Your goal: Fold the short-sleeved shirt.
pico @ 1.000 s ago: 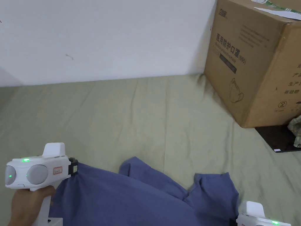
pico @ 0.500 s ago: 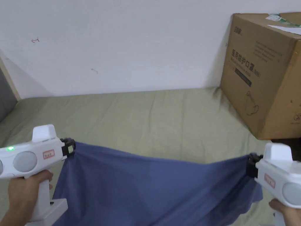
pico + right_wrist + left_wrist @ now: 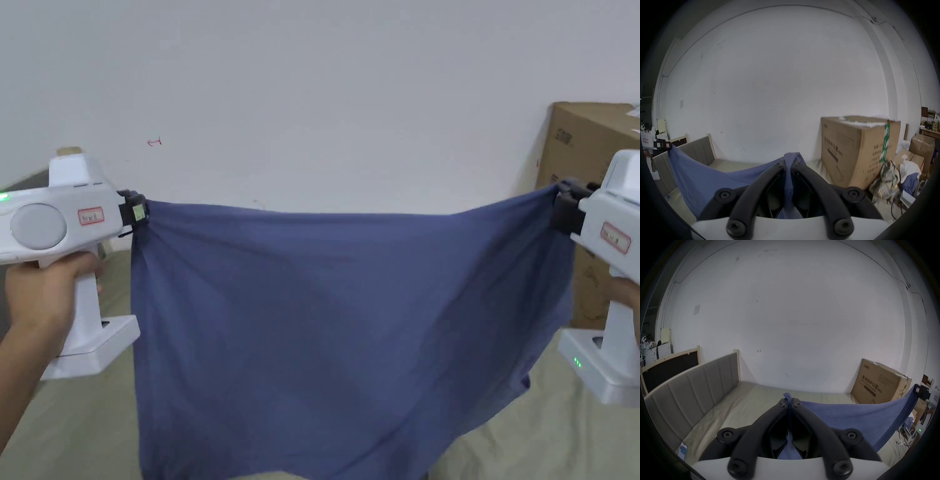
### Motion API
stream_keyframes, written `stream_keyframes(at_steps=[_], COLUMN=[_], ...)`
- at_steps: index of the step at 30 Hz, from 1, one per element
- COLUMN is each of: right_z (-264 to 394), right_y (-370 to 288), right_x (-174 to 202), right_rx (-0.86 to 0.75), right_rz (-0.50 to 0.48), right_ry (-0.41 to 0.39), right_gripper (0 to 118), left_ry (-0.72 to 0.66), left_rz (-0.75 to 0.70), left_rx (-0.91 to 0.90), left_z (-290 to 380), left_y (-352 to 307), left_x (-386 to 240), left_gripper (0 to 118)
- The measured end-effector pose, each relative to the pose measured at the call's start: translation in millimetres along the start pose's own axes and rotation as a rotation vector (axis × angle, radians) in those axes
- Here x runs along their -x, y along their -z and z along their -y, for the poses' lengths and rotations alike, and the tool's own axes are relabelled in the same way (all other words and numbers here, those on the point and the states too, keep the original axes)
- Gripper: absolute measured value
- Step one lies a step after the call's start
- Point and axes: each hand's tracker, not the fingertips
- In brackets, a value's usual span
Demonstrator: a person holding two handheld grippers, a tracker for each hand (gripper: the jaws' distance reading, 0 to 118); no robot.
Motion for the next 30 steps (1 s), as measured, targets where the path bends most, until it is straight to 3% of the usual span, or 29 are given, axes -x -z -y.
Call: stream_keyframes(at_steps=[8, 13, 23, 30], right_z=[-54.5, -55.8, 56.0, 150.8], right_y=[35.2, 55.3, 81.8, 63.7], right_x=[5.2, -3.0, -29.1, -41.7], right_rx=[-0.098, -0.116, 0.067, 0.226], right_rz=[0.004, 0.016, -0.009, -0.020], right_ry=[-0.006, -0.028, -0.014, -0.008], right_gripper=[2, 2, 2, 2], left_ry=[0.019, 0.045, 0.087, 0.049], left_rz=[-0.010, -0.012, -0.028, -0.023], left_rx=[-0.083, -0.107, 0.044, 0.173], left_z=[-44.9, -43.6, 58.7, 150.0], left_y=[29.6, 55.1, 114.3, 102.3], left_x=[-8.7, -20.0, -20.9, -4.9], left_gripper=[0, 0, 0, 0])
